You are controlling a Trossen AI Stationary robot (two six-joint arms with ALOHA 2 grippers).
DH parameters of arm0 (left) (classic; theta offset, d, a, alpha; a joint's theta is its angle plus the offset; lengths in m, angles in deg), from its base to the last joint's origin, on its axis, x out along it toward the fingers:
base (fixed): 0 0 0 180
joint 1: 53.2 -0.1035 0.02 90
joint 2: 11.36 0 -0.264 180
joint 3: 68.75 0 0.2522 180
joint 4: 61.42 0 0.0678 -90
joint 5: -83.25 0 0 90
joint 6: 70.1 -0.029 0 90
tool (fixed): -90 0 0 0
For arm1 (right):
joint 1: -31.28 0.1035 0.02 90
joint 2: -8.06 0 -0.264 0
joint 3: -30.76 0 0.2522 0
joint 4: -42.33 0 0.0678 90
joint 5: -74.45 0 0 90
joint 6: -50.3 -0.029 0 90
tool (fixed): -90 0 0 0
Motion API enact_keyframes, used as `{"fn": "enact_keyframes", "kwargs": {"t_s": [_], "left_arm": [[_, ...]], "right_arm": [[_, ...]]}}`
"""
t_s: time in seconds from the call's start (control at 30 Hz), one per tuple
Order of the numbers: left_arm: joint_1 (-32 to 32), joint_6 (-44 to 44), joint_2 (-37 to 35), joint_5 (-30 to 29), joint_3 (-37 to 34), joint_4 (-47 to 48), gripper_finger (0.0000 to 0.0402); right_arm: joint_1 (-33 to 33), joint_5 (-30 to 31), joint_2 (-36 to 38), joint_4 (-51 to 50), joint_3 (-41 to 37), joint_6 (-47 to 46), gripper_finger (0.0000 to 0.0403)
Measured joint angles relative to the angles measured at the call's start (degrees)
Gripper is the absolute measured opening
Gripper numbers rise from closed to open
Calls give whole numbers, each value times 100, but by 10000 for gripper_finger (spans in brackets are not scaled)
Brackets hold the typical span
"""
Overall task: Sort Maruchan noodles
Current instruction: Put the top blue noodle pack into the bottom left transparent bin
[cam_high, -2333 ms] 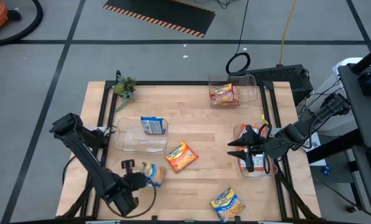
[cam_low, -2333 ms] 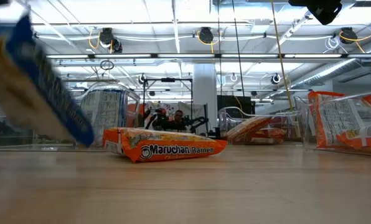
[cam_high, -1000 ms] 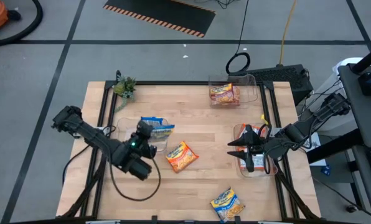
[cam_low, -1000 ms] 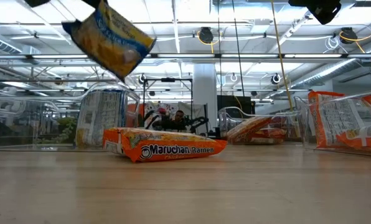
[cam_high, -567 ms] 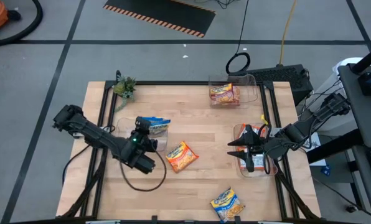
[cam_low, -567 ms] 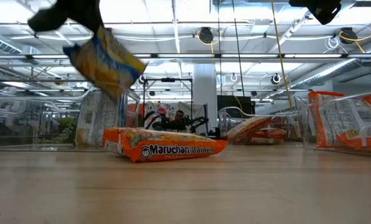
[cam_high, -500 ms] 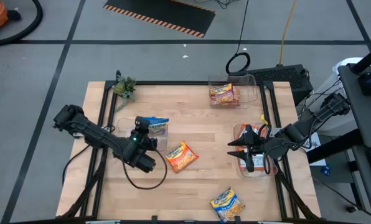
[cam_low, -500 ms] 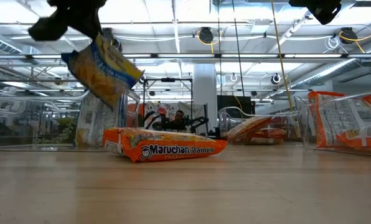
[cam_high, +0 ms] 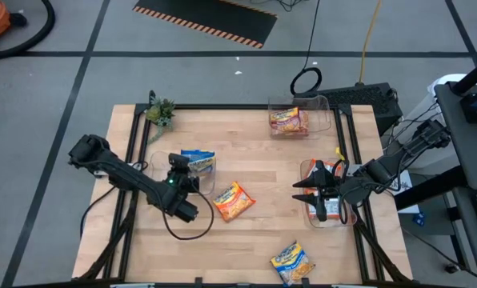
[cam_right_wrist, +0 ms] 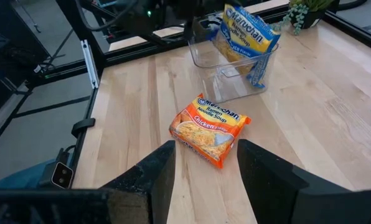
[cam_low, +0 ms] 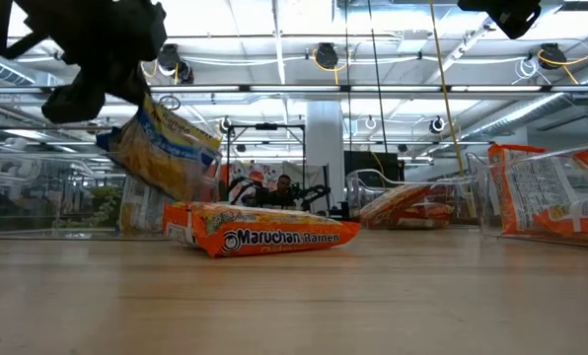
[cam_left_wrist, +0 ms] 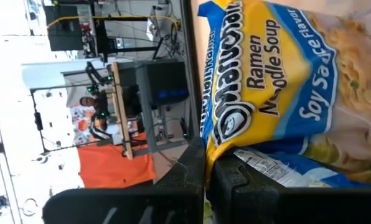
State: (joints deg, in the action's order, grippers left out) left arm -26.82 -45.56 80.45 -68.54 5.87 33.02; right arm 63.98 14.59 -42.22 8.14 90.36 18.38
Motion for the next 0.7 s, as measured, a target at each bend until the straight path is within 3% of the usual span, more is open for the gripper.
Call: {"fn": "enact_keyframes", "kwargs": {"t_s": [0.13, 0.43, 0.7], "left_arm": [[14, 0, 0, 32, -155, -422, 20], [17, 146, 0, 421, -145, -358, 129], [-7, 693, -26, 526, 216, 567, 140]], "right_arm": [[1, 1, 0, 0, 0, 2, 164], [0, 1, 0, 0, 0, 0, 164], [-2, 5, -69, 0, 0, -37, 164]]}}
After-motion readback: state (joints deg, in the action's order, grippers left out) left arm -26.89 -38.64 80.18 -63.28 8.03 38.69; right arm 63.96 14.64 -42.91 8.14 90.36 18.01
